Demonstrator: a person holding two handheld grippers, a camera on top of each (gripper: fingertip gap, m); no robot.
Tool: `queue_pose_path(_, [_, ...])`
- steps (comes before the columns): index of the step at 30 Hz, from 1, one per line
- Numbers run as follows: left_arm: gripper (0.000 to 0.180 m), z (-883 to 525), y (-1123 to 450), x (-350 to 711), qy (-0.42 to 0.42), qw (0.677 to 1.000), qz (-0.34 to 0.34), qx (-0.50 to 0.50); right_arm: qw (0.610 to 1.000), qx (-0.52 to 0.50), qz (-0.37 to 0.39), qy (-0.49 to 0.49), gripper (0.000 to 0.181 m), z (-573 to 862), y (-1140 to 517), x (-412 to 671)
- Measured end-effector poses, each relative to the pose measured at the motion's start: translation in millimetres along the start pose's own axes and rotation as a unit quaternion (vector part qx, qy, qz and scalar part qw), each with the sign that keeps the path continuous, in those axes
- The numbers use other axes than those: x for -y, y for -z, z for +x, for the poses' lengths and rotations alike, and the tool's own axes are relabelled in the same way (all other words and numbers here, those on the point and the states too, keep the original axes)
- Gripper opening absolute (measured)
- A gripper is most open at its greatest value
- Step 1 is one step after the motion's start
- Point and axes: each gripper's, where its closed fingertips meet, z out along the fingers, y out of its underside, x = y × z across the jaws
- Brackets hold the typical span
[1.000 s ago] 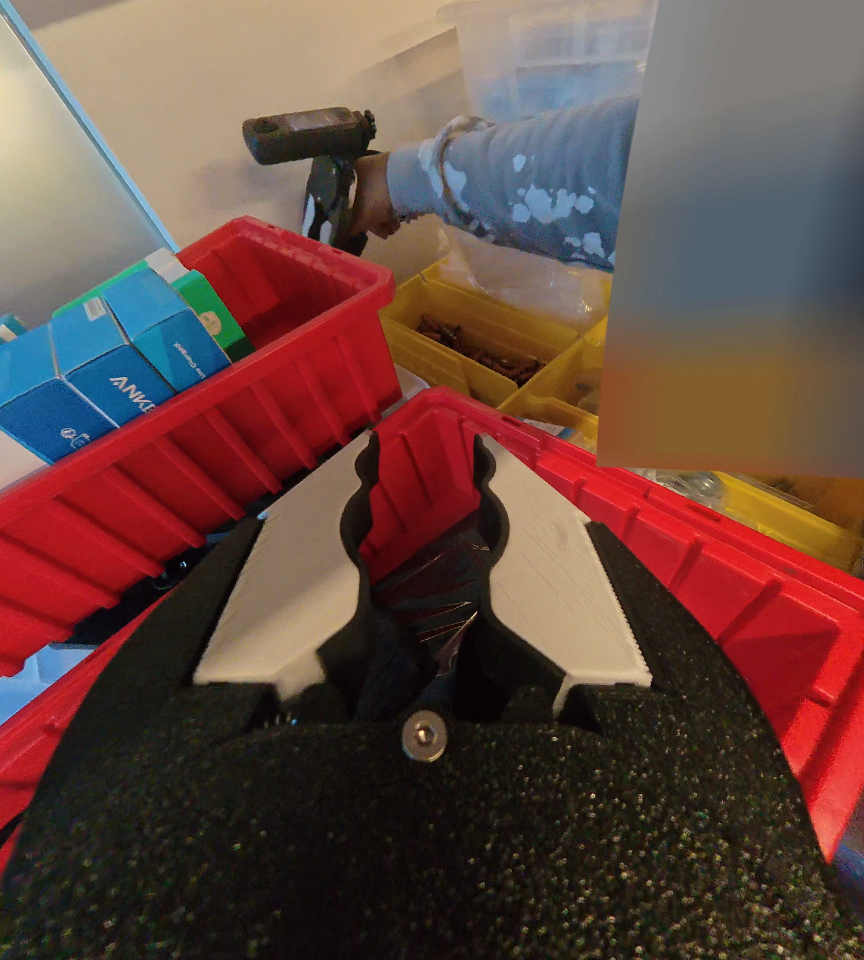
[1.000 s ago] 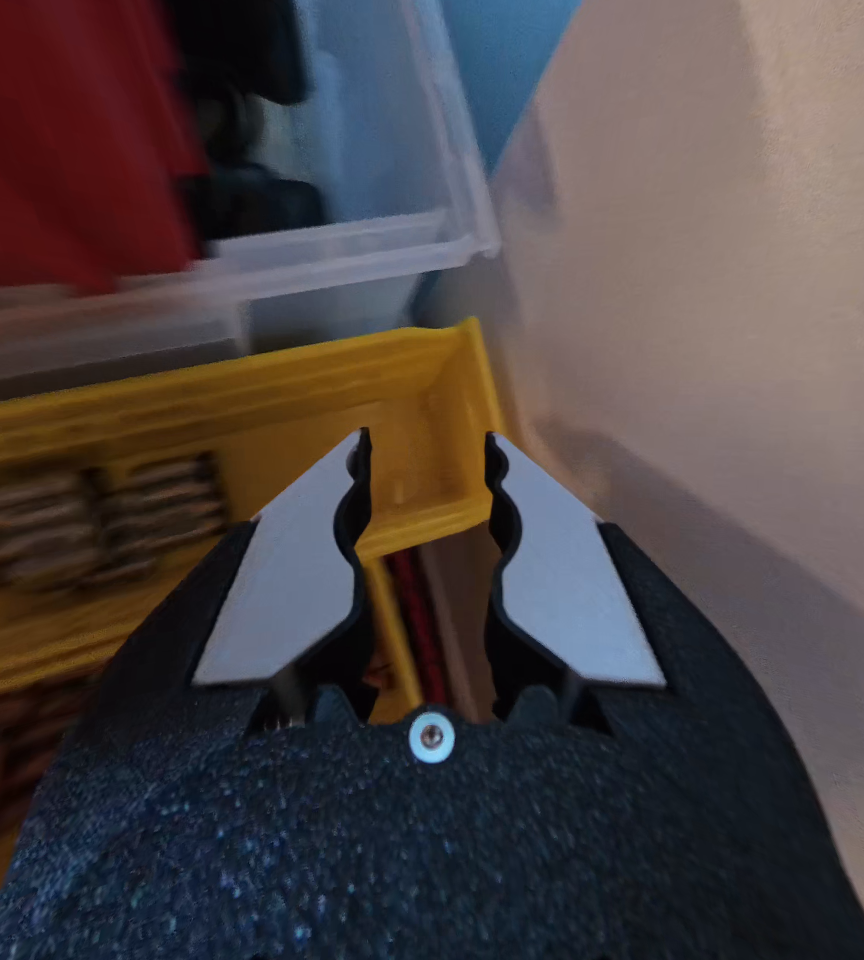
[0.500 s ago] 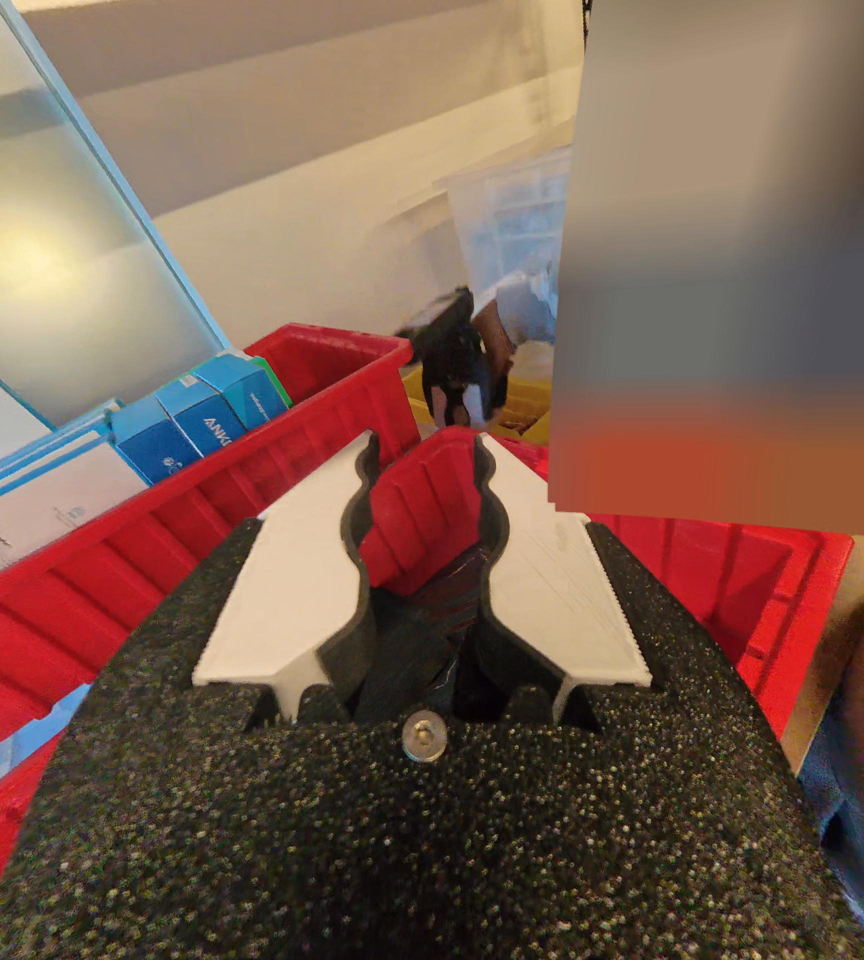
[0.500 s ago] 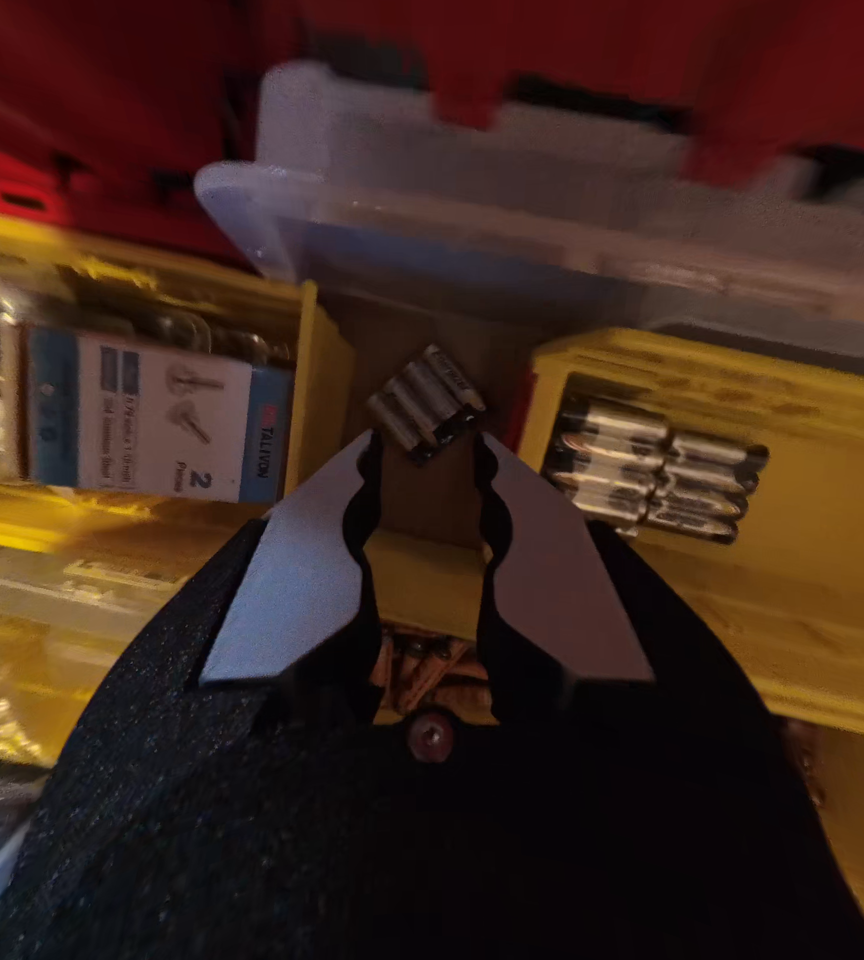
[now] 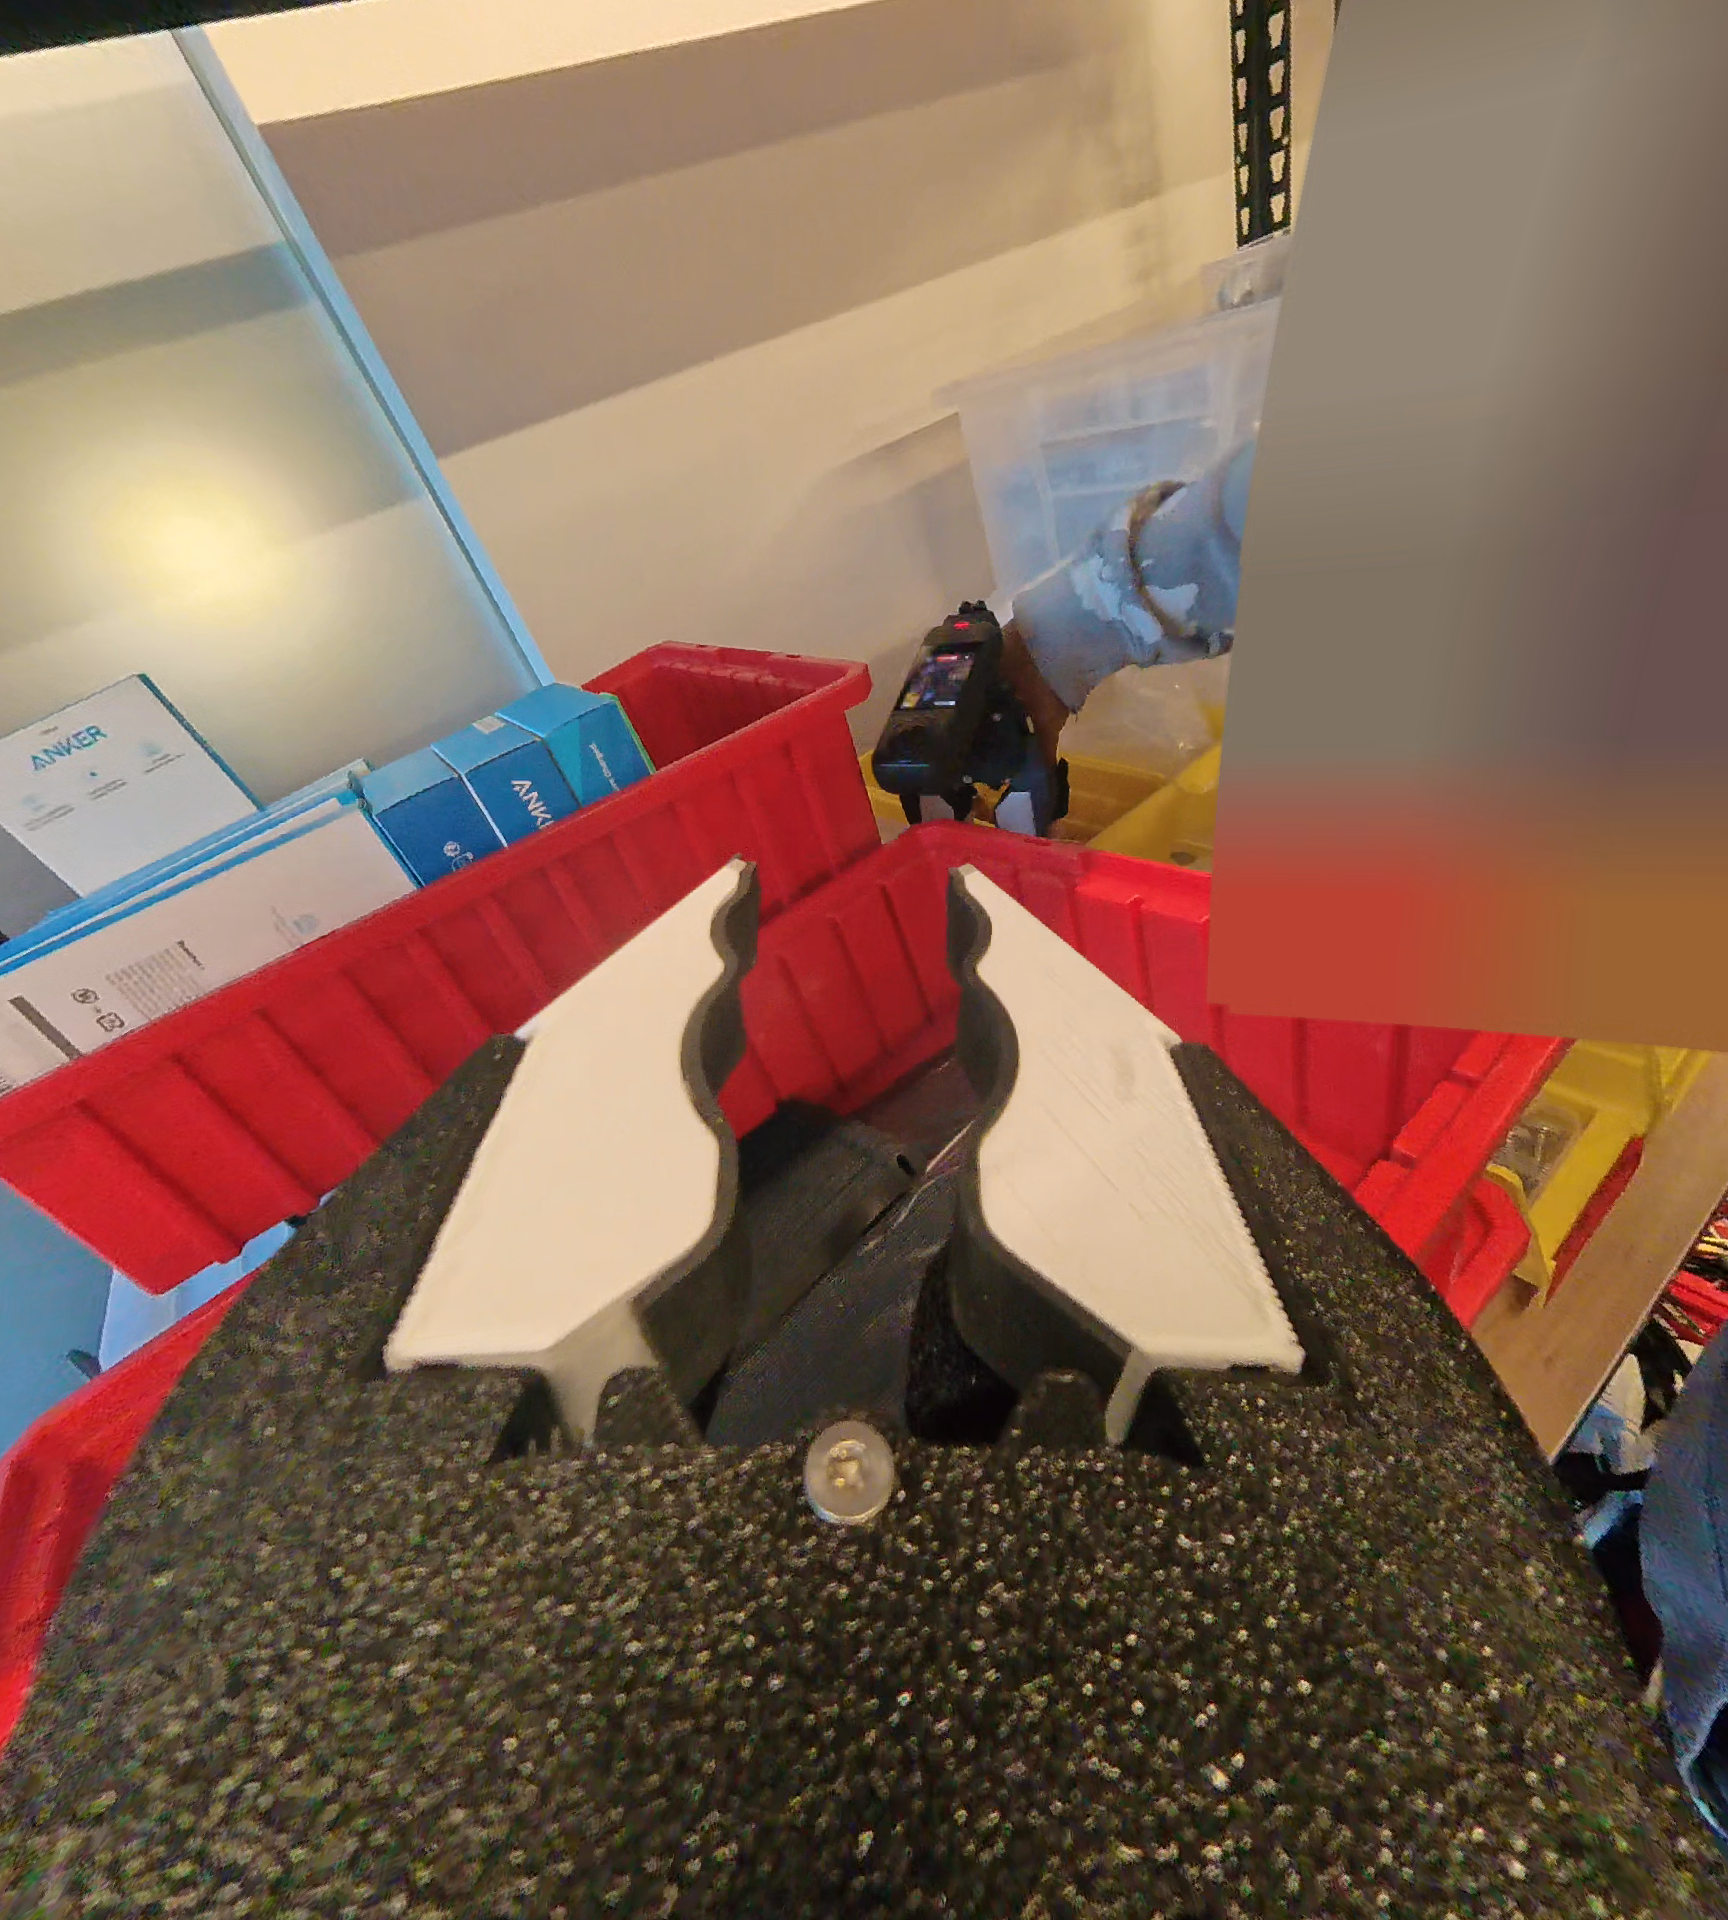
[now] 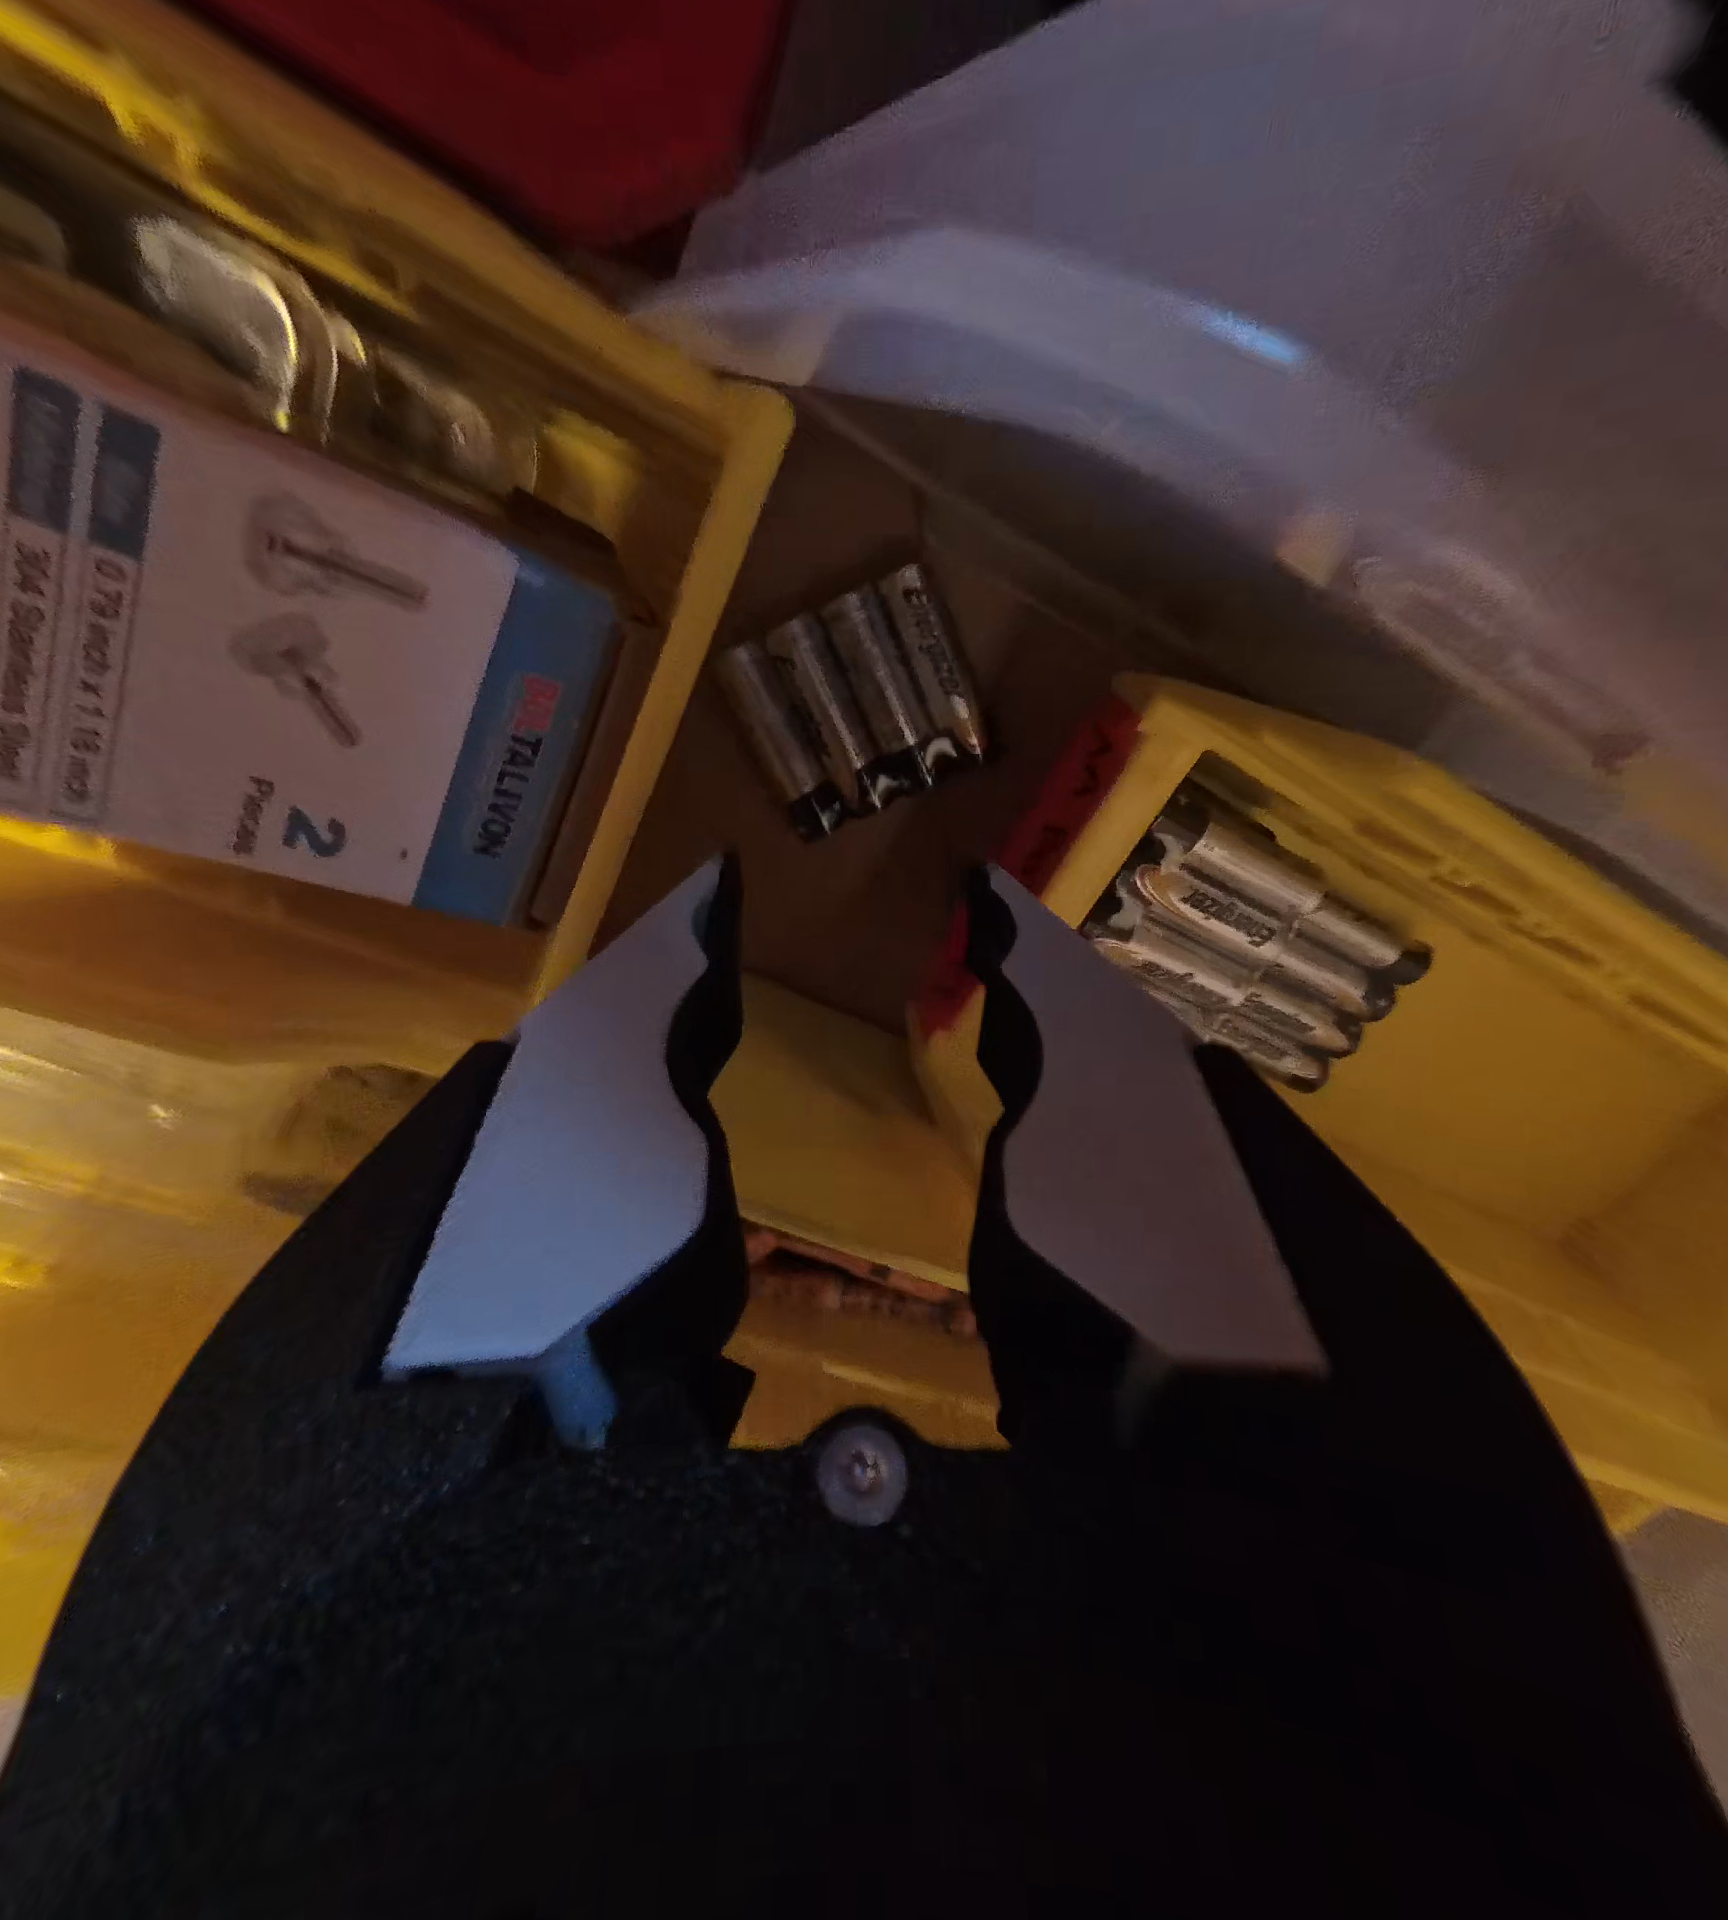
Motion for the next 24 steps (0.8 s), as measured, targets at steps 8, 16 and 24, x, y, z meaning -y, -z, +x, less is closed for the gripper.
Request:
queue_pose_path(8, [0.033,6.3,17.6,4.0,-0.014,0.999,0.011,0.029,0.987,0.049,-0.081,0.133,0.041,-7.2,0.4,-19.4])
queue_pose_path(16, [0.033,5.9,45.6,-4.0,0.021,0.992,0.012,0.125,0.973,0.062,-0.011,0.22,0.048,-3.5,-11.3,5.2])
queue_pose_path(24, [0.034,14.1,56.3,-11.2,0.074,0.977,0.0,0.199,0.917,0.061,0.003,0.393,0.057,-18.1,-37.3,16.5])
